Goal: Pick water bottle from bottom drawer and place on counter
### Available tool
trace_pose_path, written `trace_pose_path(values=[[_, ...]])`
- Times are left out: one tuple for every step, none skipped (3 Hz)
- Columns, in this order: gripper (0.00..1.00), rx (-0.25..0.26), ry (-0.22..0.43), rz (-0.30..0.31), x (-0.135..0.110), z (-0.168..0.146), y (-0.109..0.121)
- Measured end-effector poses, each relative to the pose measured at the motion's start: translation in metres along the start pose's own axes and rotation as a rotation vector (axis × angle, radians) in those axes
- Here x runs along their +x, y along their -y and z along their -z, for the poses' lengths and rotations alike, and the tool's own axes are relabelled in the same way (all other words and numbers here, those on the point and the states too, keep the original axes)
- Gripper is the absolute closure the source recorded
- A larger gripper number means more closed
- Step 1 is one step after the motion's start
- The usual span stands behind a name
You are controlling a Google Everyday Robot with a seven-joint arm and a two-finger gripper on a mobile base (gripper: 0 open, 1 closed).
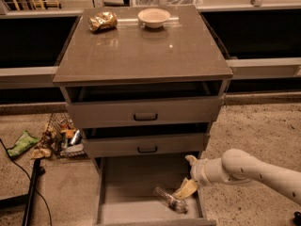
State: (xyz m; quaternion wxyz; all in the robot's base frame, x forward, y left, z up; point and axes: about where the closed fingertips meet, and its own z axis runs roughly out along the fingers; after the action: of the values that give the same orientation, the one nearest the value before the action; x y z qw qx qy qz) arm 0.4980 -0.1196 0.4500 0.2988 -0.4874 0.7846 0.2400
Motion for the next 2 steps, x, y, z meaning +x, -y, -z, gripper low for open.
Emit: trace_pose_path(values=[[0.00,0.031,-0.017,-0.060,0.059,-0.052,0.027],[0.00,0.028,-0.017,-0.106,0.102,-0.099,0.042]])
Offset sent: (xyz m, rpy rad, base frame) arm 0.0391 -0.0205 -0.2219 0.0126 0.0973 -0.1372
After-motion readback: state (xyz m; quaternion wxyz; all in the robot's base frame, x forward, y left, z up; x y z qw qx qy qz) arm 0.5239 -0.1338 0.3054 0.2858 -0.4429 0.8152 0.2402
